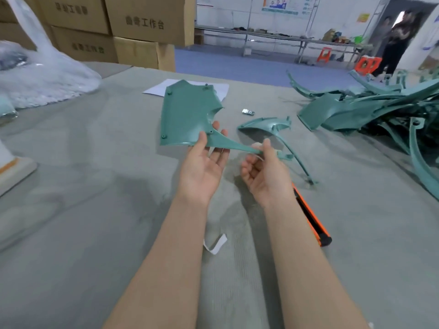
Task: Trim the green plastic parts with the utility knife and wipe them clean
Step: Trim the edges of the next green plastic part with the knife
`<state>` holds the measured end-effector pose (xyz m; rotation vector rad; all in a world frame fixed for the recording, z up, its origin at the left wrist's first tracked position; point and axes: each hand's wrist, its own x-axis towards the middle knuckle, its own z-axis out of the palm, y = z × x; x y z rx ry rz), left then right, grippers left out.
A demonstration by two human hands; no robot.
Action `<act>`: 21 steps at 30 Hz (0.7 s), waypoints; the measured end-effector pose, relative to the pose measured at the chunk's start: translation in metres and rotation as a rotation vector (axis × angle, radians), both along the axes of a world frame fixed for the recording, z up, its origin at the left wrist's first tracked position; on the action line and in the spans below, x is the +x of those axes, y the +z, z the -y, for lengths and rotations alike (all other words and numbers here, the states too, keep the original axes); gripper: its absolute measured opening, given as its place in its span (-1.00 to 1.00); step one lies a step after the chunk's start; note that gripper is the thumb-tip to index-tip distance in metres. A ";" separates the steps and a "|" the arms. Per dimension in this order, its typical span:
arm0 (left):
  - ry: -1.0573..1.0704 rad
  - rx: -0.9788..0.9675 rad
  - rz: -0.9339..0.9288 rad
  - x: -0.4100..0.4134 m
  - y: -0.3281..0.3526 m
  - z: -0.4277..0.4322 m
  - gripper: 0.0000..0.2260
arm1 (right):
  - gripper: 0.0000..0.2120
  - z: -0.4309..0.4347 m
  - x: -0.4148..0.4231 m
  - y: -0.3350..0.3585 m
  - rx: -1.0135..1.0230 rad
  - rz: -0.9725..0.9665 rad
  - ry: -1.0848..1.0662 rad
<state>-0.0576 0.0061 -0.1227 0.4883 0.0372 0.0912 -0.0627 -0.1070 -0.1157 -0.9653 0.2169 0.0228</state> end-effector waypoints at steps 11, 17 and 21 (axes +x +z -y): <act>-0.151 -0.109 0.030 -0.008 0.007 0.006 -0.61 | -0.74 0.022 -0.002 0.002 -0.023 0.026 -0.141; -0.073 -0.022 -0.029 -0.006 0.011 0.011 -0.70 | -0.84 0.023 -0.006 0.006 0.110 0.126 -0.133; -0.023 0.251 -0.043 -0.005 0.008 0.019 -0.62 | -0.85 0.018 -0.008 0.008 0.043 0.272 -0.073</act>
